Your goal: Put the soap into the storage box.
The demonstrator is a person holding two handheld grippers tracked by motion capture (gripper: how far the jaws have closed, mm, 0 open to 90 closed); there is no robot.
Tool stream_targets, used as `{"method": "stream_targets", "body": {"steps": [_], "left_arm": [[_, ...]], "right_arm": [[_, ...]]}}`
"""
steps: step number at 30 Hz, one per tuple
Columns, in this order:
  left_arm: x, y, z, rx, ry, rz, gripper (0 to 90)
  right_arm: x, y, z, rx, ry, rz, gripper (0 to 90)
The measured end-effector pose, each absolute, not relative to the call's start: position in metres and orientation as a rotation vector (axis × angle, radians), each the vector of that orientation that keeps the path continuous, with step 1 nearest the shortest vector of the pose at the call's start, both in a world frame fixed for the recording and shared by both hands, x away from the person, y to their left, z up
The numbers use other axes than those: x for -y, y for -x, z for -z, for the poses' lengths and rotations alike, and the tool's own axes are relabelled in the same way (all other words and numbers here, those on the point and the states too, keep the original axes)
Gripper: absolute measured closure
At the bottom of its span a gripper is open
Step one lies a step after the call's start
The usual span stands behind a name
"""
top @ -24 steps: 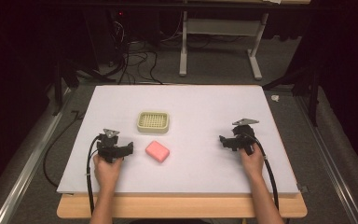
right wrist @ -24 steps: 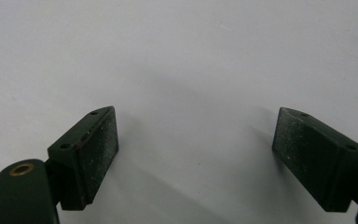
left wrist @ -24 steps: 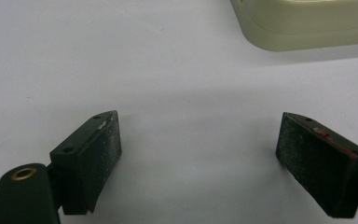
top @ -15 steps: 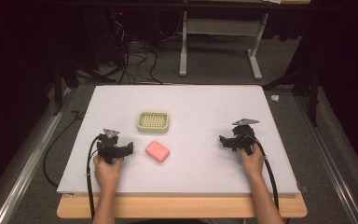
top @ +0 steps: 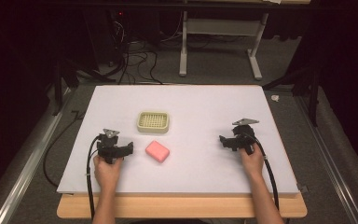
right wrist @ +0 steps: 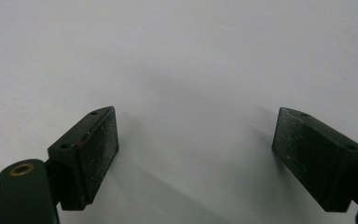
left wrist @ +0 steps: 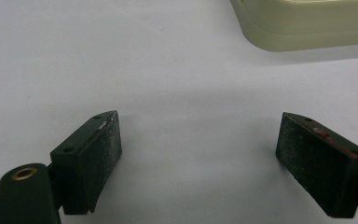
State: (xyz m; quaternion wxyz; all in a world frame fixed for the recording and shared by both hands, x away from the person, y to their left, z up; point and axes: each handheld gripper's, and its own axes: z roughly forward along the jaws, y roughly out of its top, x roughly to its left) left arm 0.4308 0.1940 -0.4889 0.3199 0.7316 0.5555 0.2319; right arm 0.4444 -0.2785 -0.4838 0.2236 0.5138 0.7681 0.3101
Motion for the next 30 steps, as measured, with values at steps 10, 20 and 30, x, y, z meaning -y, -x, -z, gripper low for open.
{"method": "stream_targets", "body": {"steps": [10, 20, 30], "left_arm": [[-0.194, -0.4313, 0.4887, -1.463, -1.922, -0.606, 14.8], [-0.1953, -0.4316, 0.4877, -1.464, -1.922, -0.593, 15.3], [-0.2004, -0.4265, 0.4855, -1.466, -1.901, -0.564, 15.4]], "right_arm": [[0.2786, -0.4445, 0.4837, -2.121, -1.418, -0.856, 15.0], [0.2785, -0.4444, 0.4837, -2.12, -1.418, -0.856, 15.0], [0.2784, -0.4444, 0.4837, -2.12, -1.419, -0.856, 15.0]]}}
